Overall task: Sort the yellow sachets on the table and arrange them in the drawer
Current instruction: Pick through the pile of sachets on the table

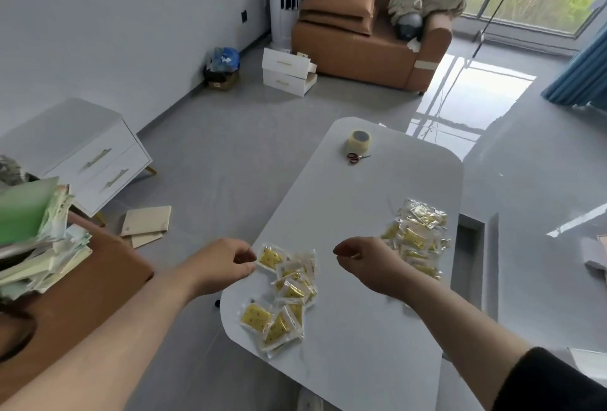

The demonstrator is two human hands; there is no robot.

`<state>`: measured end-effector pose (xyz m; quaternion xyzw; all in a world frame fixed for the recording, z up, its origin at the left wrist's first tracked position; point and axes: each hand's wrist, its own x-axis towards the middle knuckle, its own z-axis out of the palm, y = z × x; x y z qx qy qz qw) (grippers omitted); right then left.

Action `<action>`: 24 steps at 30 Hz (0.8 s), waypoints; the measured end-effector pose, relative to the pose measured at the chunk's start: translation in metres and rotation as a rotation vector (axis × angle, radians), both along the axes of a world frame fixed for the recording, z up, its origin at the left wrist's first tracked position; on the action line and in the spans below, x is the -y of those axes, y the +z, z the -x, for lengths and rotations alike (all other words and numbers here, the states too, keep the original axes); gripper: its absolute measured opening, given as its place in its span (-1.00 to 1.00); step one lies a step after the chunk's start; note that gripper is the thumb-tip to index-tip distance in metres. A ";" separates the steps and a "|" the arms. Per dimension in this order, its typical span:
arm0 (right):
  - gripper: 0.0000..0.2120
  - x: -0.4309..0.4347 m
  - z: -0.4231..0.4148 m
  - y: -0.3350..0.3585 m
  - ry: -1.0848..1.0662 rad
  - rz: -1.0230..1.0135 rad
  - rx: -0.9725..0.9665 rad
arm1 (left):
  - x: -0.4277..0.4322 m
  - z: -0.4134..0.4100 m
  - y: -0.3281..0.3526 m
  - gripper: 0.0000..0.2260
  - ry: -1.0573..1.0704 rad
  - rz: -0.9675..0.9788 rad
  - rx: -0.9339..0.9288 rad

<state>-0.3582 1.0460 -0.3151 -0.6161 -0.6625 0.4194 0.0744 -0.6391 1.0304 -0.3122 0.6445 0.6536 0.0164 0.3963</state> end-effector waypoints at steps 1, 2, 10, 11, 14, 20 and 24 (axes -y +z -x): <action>-0.75 -0.006 0.001 -0.010 0.015 0.016 -0.001 | -0.005 0.001 -0.010 -0.91 -0.002 0.016 -0.009; -0.75 -0.010 0.003 -0.019 0.027 0.032 -0.003 | -0.008 0.001 -0.019 -0.94 -0.008 0.026 -0.015; -0.74 -0.041 0.022 -0.127 0.115 0.208 0.105 | -0.036 0.013 -0.133 -0.70 0.029 0.201 0.078; -0.74 -0.044 0.026 -0.144 0.144 0.233 0.124 | -0.041 0.020 -0.152 -0.69 0.023 0.213 0.075; -0.71 -0.053 0.038 -0.192 0.204 0.283 0.178 | -0.053 0.035 -0.205 -0.70 -0.012 0.226 0.059; -0.73 -0.057 0.070 -0.290 0.210 0.312 0.155 | -0.059 0.040 -0.321 -0.64 -0.167 0.266 0.007; -0.69 -0.053 0.083 -0.347 0.237 0.319 0.157 | -0.066 0.035 -0.377 -0.49 -0.362 0.206 -0.082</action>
